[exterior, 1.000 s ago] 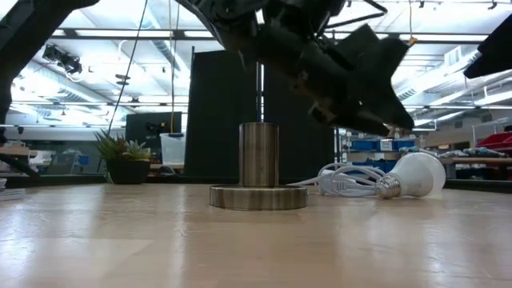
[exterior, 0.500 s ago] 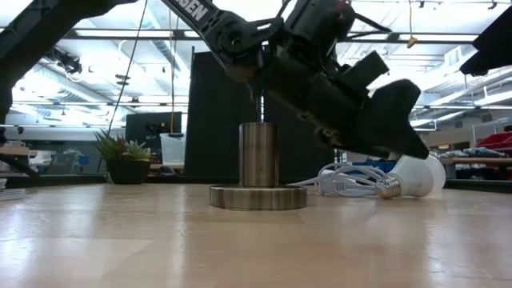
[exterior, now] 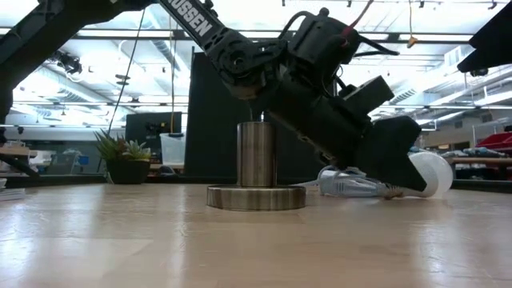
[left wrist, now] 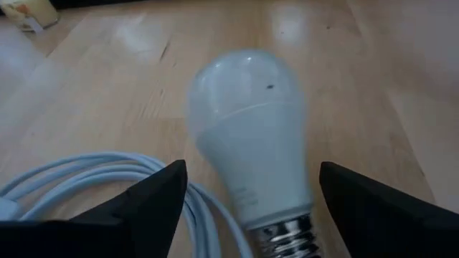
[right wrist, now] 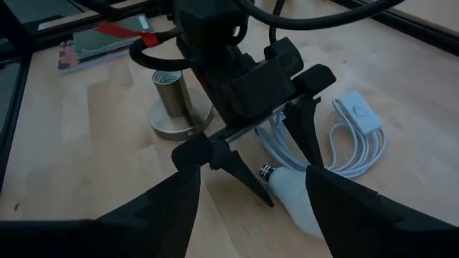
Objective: Screw lightbulb
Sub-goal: Insert the lightbulb into the lamp
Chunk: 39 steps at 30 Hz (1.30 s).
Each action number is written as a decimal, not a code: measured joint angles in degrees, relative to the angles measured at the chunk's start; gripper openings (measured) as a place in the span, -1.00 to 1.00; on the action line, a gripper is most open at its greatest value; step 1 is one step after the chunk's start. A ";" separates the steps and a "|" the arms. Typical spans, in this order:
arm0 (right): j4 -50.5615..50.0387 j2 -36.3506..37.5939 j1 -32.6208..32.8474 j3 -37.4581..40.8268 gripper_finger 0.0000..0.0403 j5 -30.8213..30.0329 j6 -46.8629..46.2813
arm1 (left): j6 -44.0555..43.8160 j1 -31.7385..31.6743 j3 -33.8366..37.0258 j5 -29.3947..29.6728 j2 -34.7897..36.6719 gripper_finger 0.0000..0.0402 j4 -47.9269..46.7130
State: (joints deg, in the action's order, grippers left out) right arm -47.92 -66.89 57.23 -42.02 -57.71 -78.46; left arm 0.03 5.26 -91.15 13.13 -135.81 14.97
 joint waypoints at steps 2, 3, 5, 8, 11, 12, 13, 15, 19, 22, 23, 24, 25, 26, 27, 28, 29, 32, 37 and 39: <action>0.10 -0.02 0.00 0.01 0.31 -0.08 0.15 | 0.09 0.00 0.00 0.03 0.00 0.52 -0.20; 0.06 -0.02 0.00 0.01 0.31 -0.11 0.20 | 0.65 0.00 0.00 0.04 0.00 0.49 -0.50; 0.08 -0.01 0.00 0.00 0.31 -0.11 0.43 | 1.72 -0.02 -0.02 0.33 0.00 0.42 -1.19; 0.06 0.00 0.00 0.00 0.31 -0.11 0.59 | 3.98 -0.02 -0.04 0.92 0.00 0.28 -1.64; 0.06 0.00 0.00 0.02 0.31 -0.13 0.61 | 4.50 -0.02 -0.04 0.76 0.00 0.13 -1.93; 0.06 -0.01 0.00 0.00 0.31 -0.13 0.61 | 4.49 -0.02 -0.04 0.74 0.00 0.08 -2.14; 0.06 -0.02 0.00 0.00 0.31 -0.13 0.61 | 4.50 -0.02 -0.06 0.74 0.00 0.04 -2.37; 0.09 -0.02 0.00 0.00 0.31 -0.15 0.61 | 4.48 0.00 -0.07 0.72 0.00 -0.06 -2.53; -0.07 -0.24 0.00 0.00 0.31 -0.17 0.63 | 4.48 0.02 -0.02 1.17 0.00 -0.21 -1.82; -0.13 -0.33 0.00 0.00 0.31 -0.20 0.62 | 4.46 0.00 -0.01 2.01 -0.09 -0.26 -0.81; -0.12 -0.33 0.00 0.00 0.31 -0.20 0.61 | 4.46 0.00 -0.27 2.39 -0.11 -0.27 -0.90; -0.12 -0.33 0.00 0.00 0.31 -0.20 0.61 | 4.47 -0.02 -0.75 2.64 -0.14 -0.27 -0.97; -0.13 -0.33 0.00 0.00 0.31 -0.20 0.60 | 4.54 0.00 -1.24 2.85 -0.15 -0.27 -0.95; -0.13 -0.33 0.00 0.00 0.31 -0.20 0.44 | 4.78 0.00 -1.75 2.91 -0.15 -0.27 -0.76; -0.13 -0.33 0.00 0.00 0.31 -0.20 0.24 | 5.14 0.04 -2.32 2.99 -0.15 -0.27 -0.60; -0.11 -0.33 0.00 0.00 0.31 -0.20 0.14 | 5.50 0.09 -2.80 3.13 -0.15 -0.28 -0.50; -0.08 -0.33 0.00 0.00 0.31 -0.20 0.06 | 5.62 0.14 -3.34 3.34 -0.15 -0.28 -0.53; 0.15 -0.33 0.00 0.01 0.31 -0.23 0.02 | 5.84 0.26 -5.05 3.44 -0.15 -0.28 -0.56; 0.17 -0.33 0.00 0.00 0.31 -0.61 0.07 | 7.48 0.31 -7.34 3.48 -0.15 -0.28 -0.65; 0.17 -0.33 0.00 0.00 0.31 -1.52 0.09 | 7.82 0.31 -8.55 3.50 -0.15 -0.28 -1.11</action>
State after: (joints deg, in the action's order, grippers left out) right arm -47.75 -67.22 57.23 -42.02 -59.23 -78.37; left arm 7.86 5.56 -99.70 16.62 -135.96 13.86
